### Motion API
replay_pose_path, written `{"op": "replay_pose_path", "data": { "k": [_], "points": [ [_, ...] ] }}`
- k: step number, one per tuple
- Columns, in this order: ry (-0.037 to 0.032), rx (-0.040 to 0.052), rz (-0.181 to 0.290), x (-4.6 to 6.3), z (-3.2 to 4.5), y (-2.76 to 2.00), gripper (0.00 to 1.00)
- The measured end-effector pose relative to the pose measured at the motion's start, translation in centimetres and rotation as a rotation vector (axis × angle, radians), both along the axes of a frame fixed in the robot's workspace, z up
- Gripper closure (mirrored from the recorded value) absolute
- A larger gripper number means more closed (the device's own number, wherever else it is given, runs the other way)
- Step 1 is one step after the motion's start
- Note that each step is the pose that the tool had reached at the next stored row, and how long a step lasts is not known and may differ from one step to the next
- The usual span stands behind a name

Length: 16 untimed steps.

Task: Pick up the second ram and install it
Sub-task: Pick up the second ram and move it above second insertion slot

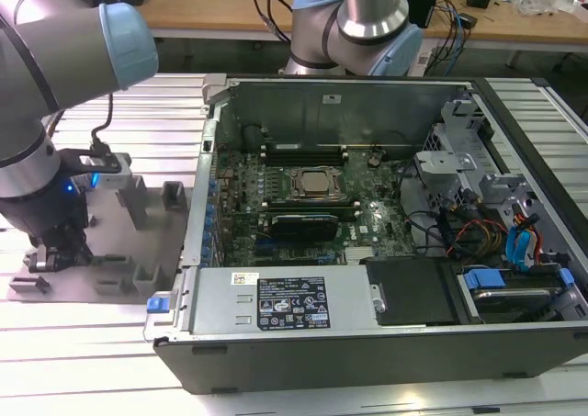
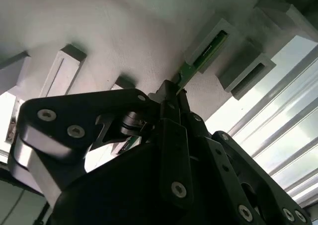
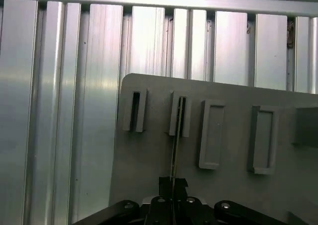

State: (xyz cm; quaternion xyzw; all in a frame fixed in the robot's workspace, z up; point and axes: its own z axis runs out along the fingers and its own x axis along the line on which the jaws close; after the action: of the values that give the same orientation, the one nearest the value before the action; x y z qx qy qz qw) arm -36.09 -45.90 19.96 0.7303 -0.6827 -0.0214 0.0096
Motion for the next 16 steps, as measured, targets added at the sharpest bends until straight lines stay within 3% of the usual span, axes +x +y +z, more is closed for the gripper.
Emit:
{"op": "replay_pose_path", "data": {
  "k": [3,5,7,9,16],
  "points": [
    [-0.0003,0.0002,0.040,0.00,-0.02,0.00,0.89],
    [-0.0002,0.0002,0.096,0.00,-0.02,0.00,0.89],
    [-0.0002,-0.0002,0.084,0.00,-0.03,0.00,0.89],
    [-0.0002,-0.0001,0.030,0.00,-0.05,0.01,0.89],
    [-0.0002,-0.0001,0.029,0.00,-0.05,0.00,0.89]
  ]
}}
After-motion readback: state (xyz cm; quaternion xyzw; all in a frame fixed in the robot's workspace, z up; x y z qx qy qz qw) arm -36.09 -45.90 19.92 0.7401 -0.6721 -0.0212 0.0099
